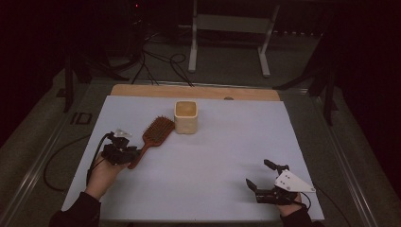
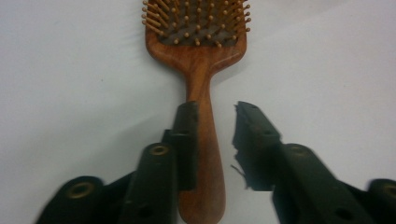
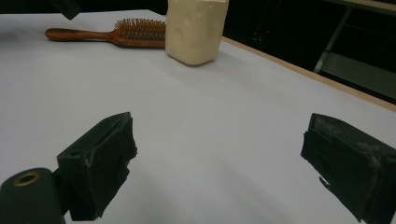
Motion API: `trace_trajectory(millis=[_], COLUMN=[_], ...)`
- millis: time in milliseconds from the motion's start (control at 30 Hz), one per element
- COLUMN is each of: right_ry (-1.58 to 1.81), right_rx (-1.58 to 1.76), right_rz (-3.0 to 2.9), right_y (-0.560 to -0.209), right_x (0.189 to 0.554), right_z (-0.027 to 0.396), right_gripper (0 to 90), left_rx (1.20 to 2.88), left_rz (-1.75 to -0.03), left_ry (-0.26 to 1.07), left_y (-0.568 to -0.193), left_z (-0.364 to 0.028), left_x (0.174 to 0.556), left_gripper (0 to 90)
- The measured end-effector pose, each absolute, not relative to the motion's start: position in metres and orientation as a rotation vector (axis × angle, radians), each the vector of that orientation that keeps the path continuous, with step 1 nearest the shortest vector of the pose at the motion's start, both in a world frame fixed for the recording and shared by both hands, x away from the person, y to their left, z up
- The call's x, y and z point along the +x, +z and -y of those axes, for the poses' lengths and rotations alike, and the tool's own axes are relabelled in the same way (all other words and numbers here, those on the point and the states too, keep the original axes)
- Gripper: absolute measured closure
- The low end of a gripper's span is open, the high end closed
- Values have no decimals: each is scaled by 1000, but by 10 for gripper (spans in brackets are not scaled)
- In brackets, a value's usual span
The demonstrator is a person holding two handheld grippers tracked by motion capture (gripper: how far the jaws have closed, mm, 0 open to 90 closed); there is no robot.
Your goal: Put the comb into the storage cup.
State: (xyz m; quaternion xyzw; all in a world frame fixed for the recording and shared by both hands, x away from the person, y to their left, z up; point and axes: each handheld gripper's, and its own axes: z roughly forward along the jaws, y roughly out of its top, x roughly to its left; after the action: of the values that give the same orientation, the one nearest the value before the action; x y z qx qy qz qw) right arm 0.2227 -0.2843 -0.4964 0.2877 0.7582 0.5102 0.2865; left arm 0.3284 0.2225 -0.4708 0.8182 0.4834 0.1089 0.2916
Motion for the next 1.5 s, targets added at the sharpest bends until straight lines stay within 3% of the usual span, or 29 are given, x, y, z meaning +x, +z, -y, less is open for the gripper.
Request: trace_trajectory(millis=[267,400,467,633,1333,1500], right_ry=[1366,1364,1366,1369,1373,1375], right_rx=[771,767,771,771,768,766], right_rz=[-2027,-2027,-2028,-2028,-2030,-2027], right_y=[-497,-496,-497,-497,-497,-497], right_x=[223,223,223,223,223,223], right_z=[284,284,284,284,284,285], right_gripper=[84,84,84,84,84,84], left_rx=[2205,2230,2239,2311,2474,2490], left_rz=[-1300,-1290,-1270,-1224,-1261,-1284], left_ry=[237,201,186,187,102,90], left_y=[-470,-471,-469,-467,-475,-479], left_z=[-218,-214,-211,-202,-190,-192], left_x=[338,343,348,355,392,399], left_gripper=[379,129,128,10,3,87])
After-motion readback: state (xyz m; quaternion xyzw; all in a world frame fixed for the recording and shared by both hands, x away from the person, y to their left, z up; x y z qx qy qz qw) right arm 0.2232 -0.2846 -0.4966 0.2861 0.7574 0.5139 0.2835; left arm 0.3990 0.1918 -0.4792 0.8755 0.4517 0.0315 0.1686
